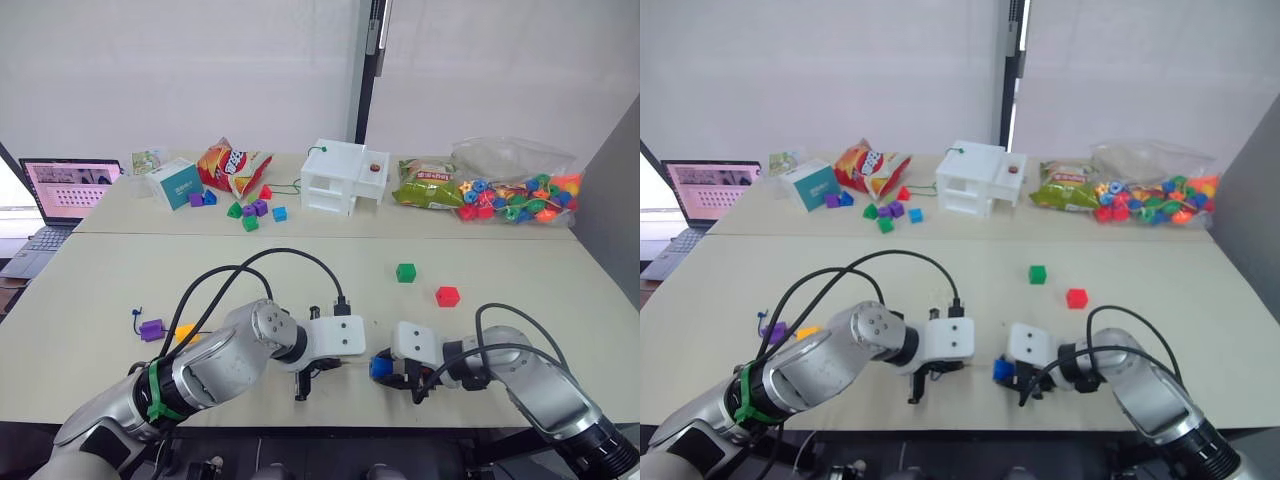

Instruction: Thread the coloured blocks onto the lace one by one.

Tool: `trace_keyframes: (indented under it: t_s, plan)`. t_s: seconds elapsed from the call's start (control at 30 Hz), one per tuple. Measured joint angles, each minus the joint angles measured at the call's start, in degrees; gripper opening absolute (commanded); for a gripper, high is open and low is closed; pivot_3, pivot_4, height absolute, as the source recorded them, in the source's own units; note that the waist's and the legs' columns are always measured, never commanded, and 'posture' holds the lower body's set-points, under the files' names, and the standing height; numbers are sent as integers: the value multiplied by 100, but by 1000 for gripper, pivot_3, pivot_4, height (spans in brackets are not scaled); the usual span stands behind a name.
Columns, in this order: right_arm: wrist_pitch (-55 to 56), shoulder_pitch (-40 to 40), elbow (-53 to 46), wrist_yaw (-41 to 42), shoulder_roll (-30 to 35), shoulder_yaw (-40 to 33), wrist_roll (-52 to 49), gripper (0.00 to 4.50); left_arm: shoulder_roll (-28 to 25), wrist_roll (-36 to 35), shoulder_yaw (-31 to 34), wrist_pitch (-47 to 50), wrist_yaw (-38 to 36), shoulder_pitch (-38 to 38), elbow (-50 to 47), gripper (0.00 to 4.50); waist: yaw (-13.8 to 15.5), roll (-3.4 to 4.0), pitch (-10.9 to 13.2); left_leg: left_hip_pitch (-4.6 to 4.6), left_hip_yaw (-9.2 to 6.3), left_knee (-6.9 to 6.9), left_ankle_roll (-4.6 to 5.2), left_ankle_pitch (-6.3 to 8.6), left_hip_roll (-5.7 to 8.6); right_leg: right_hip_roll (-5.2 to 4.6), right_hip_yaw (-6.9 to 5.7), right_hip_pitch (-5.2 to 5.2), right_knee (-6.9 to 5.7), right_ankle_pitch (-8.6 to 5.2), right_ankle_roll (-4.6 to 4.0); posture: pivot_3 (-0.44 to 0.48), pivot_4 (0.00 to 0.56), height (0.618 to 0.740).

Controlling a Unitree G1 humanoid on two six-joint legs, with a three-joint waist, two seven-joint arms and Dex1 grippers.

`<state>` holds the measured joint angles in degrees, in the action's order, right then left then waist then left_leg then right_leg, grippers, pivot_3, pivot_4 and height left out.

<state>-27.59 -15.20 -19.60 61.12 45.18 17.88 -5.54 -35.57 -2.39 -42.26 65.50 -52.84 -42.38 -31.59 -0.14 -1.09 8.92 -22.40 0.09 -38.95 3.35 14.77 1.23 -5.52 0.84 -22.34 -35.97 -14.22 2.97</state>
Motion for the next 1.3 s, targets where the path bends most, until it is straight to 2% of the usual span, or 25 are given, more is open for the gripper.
trace_keyframes:
  t_s: [0.8,1.13,1.3]
  plan:
    - [-15,39,-74,0,3,1,29,1299,143,-224,-180,-17,248,-71,91,26,11,0,0,-1,-1,0,0,0,1,-1,1,0,0,0,-1,0,150,740]
    - [-25,66,-116,0,27,-13,34,1299,728,-233,-139,-678,535,140,547,26,36,1,0,-1,-1,0,0,0,2,-5,1,0,0,0,-2,0,150,740]
    - [-35,83,-107,5,87,-62,69,1299,1221,-374,454,-1431,718,848,1070,26,72,4,-2,0,-2,-1,-1,0,5,-17,2,0,-1,1,-2,0,150,740]
